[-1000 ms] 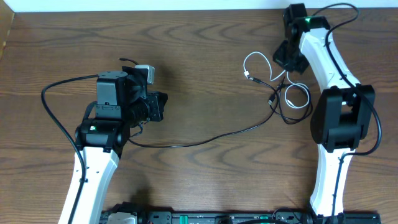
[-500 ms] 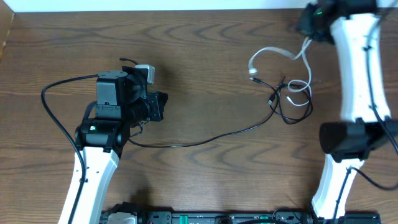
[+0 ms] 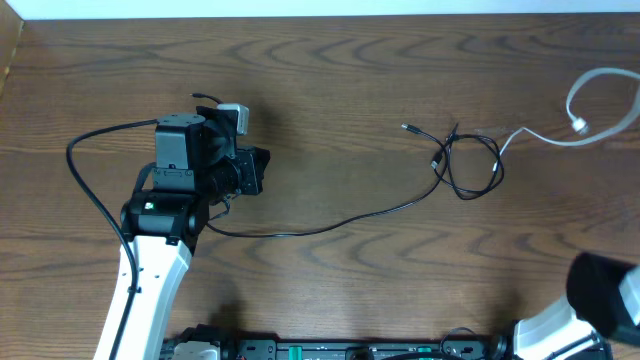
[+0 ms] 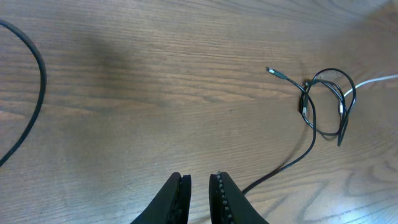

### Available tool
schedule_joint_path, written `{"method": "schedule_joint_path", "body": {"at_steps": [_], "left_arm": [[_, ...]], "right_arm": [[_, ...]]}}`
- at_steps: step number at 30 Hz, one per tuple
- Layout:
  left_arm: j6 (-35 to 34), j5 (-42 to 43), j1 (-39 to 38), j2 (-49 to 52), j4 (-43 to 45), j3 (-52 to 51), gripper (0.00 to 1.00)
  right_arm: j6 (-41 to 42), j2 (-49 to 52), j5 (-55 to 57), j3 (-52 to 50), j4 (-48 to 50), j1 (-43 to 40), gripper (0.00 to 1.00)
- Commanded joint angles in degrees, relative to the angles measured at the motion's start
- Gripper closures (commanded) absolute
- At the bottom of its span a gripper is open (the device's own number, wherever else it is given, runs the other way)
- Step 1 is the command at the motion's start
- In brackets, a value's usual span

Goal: Untangle cables

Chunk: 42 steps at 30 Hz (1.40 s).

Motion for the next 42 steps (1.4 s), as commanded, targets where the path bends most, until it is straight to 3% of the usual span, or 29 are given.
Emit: {"method": "schedule_joint_path", "body": {"at_steps": [1, 18, 27, 42], "left_arm": [[0.55, 0.96, -0.13, 0.02, 0.02, -0.59, 0.83], [0.52, 0.96, -0.13, 0.02, 0.04, -0.59, 0.83], [0.79, 0.94, -0.13, 0.02, 0.04, -0.59, 0.83], [2.05, 0.72, -0.13, 0.04, 0.26, -0.59, 0.83]], "right_arm": [[0.63, -0.74, 1.6, 0.31, -0.66, -6.27, 0.99], [3.58, -0.94, -17.77, 0.42, 3.5, -37.27, 0.99], [3.5, 12.15, -21.0, 0.35, 1.68, -40.35, 0.99], [3.89, 21.33, -11.3, -0.09, -0.22, -43.5, 0.99]]}}
